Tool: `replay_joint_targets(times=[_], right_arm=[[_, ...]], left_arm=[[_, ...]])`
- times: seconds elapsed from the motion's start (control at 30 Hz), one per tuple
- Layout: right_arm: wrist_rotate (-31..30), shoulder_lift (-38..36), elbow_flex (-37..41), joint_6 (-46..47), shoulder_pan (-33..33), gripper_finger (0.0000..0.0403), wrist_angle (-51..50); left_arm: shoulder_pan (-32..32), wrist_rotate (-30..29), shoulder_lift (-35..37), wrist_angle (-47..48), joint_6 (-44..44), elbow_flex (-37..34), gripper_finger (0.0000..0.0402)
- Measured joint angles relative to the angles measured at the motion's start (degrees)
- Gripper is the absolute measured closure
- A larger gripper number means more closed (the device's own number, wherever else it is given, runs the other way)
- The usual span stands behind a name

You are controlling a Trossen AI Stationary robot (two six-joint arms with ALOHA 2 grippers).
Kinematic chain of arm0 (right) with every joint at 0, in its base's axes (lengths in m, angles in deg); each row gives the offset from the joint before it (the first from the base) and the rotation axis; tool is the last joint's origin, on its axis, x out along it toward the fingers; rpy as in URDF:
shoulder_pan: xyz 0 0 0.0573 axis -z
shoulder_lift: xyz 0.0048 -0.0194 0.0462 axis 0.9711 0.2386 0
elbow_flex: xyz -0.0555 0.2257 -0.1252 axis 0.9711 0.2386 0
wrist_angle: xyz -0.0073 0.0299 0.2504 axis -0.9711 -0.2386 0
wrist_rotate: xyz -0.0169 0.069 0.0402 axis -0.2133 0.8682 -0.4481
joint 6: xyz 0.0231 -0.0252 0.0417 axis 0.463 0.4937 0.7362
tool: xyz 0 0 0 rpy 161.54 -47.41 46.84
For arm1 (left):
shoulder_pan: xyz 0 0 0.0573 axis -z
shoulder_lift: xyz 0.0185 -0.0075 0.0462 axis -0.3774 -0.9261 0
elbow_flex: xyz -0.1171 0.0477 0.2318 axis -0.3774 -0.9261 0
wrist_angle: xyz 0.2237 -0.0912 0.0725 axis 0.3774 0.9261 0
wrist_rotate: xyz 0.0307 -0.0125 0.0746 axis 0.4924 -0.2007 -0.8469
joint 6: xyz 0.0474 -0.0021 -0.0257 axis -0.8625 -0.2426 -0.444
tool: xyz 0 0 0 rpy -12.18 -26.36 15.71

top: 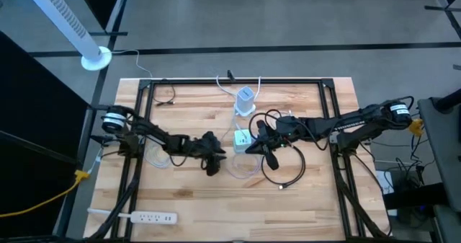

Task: Insert USB
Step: Adjust the violet USB cable in the top white outlet

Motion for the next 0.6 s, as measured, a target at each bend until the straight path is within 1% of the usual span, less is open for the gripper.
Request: replay_joint_targets(times=[0.1, 0.17, 0.23, 0.3, 0.37, 0.43, 0.5, 0.53, 0.6], right_arm=[[-0.03, 0.0, 0.0, -0.47, 0.03, 0.0403, 0.07], [-0.02, 0.0, 0.0, -0.66, 0.03, 0.0403, -0.02], [-0.02, 0.0, 0.0, -0.65, 0.03, 0.0403, -0.02], [-0.02, 0.0, 0.0, -0.64, 0.03, 0.0403, -0.03], [-0.02, 0.02, 0.0, -0.64, 0.01, 0.0403, -0.19], [-0.02, 0.01, 0.0, -0.76, 0.01, 0.0403, -0.54], [-0.02, 0.02, 0.0, -1.38, 0.01, 0.0403, -1.38], [-0.04, 0.02, 0.0, -1.65, 0.01, 0.0403, -1.7], [-0.06, 0.02, 0.0, -2.15, 0.03, 0.0403, -2.22]], left_arm=[[-0.44, -0.96, 0.38, 6.24, -1.71, 2.05, 0.03], [-1.02, -3.91, 1.4, 10.02, -4.03, 3.01, 0.03], [-2.06, -10.53, 2.77, 14.65, -6.9, 3.68, 0.03], [-3.54, -19.75, 4.03, 19.73, -9.12, 4.34, 0.03], [-5.05, -28.74, 5.21, 25.39, -9.91, 5.08, 0.03], [-6.68, -35.7, 6.72, 30.82, -8.93, 6.83, 0.03], [-8.27, -41.02, 8.23, 37.18, -5.14, 8.88, 0.03], [-8.93, -42.52, 8.74, 40.55, -2.71, 9.8, 0.03], [-9.86, -42.71, 9.56, 44.52, 1.9, 11.45, 0.03]])
